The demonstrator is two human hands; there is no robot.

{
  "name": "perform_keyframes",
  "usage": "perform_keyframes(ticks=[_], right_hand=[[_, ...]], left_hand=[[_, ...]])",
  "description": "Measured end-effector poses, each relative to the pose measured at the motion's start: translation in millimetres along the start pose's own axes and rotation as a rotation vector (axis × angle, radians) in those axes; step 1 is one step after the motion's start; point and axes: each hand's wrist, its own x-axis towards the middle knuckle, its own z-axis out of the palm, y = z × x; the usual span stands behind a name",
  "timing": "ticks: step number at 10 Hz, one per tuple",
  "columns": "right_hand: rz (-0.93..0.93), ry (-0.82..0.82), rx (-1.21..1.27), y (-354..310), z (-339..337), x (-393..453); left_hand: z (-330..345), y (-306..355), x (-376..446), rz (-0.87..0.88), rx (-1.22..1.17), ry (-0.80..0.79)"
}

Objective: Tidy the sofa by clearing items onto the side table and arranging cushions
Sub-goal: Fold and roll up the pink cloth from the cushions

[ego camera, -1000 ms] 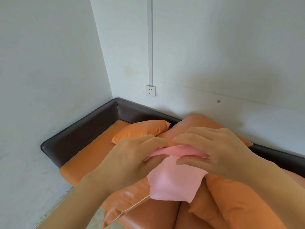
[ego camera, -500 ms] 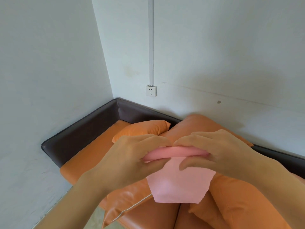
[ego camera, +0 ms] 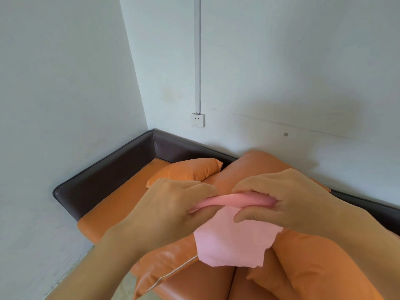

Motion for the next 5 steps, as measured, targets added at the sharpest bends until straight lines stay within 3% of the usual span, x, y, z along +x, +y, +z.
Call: perform_keyframes(ticks=[2,5], right_hand=[[-0.074,0.01,-0.082,-3,5,-5],[-0.074,-0.064,-0.063,-6,-2,-4]], left_hand=[[0,0,-1,-0.064,-0.221,-0.056],[10,6,-1,0.074,-0.065,0.071]])
